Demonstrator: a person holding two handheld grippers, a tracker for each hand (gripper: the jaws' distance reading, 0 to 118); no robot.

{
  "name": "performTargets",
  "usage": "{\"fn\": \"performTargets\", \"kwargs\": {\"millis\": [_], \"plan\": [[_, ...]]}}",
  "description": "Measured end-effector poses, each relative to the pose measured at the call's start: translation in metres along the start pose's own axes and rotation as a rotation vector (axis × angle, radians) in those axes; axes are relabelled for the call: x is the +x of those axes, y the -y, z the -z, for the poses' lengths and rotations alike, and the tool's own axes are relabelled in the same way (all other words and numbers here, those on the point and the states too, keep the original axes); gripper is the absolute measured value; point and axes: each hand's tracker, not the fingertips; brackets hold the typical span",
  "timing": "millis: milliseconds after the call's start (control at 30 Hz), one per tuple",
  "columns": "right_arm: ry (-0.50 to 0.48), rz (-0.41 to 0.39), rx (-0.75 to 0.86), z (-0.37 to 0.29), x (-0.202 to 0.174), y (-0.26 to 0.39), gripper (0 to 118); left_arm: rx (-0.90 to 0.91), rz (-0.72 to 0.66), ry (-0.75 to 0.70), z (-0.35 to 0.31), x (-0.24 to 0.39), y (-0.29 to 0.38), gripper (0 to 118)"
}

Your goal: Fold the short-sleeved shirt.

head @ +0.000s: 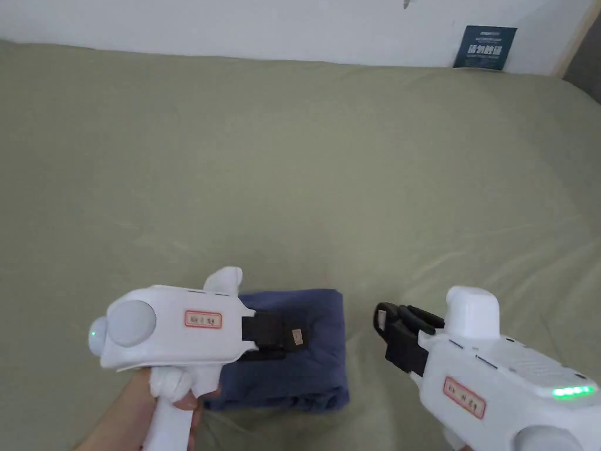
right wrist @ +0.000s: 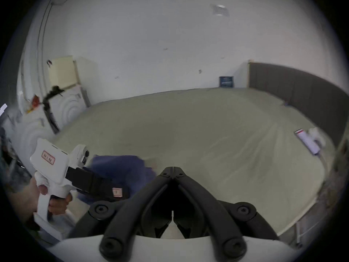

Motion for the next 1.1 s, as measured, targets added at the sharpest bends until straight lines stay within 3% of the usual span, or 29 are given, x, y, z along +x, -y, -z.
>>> {"fn": "performTargets", "kwargs": {"millis": [133, 267, 333, 433, 467, 533, 600, 733, 833, 900, 933, 967, 1033, 1100], "plan": [[-0.345, 0.202, -0.24, 0.066, 0.012, -0.015, 0, 0.071, 0.05, -0.143, -0.056, -0.012, -0.01, 0], [-0.417, 0.293, -0.433, 0.13, 0.031, -0.004, 0, 0.071, -0.012, -0.224, -0.073, -0.052, -0.015, 0], [-0.415, 0.387, -0.493, 0.151, 0.047, 0.008, 0, 0.057, -0.037, -0.215, -0.075, -0.067, -0.017, 0], [-0.508, 0.65, -0.597, 0.177, 0.086, 0.029, 0, 0.027, -0.062, -0.197, -0.076, -0.071, -0.02, 2], [-0.575, 0.735, -0.572, 0.177, 0.095, 0.035, 0, 0.017, -0.074, -0.181, -0.075, -0.075, -0.02, 23], [-0.593, 0.722, -0.555, 0.176, 0.101, 0.035, 0, 0.031, -0.088, -0.102, -0.072, -0.075, -0.017, 104], [-0.606, 0.722, -0.555, 0.173, 0.1, 0.038, 0, 0.004, -0.122, -0.056, -0.061, -0.081, -0.016, 118], [-0.62, 0.733, -0.55, 0.171, 0.095, 0.039, 0, -0.075, -0.187, 0.002, -0.037, -0.093, -0.011, 115], [-0.628, 0.739, -0.544, 0.168, 0.092, 0.04, 0, -0.043, -0.219, 0.143, -0.019, -0.1, -0.012, 110], [-0.631, 0.743, -0.541, 0.171, 0.097, 0.04, 0, -0.027, -0.263, 0.144, -0.006, -0.103, -0.012, 89], [-0.629, 0.741, -0.54, 0.169, 0.096, 0.039, 0, -0.026, -0.249, 0.066, -0.001, -0.106, -0.012, 71], [-0.599, 0.726, -0.537, 0.165, 0.093, 0.035, 0, -0.024, -0.215, -0.018, 0.0, -0.104, -0.012, 38], [-0.5, 0.579, -0.496, 0.15, 0.086, 0.021, 0, -0.021, -0.247, 0.058, -0.004, -0.105, -0.01, 37], [-0.346, 0.307, -0.359, 0.109, 0.063, 0.002, 0, -0.025, -0.246, 0.031, -0.007, -0.096, -0.012, 37]]}}
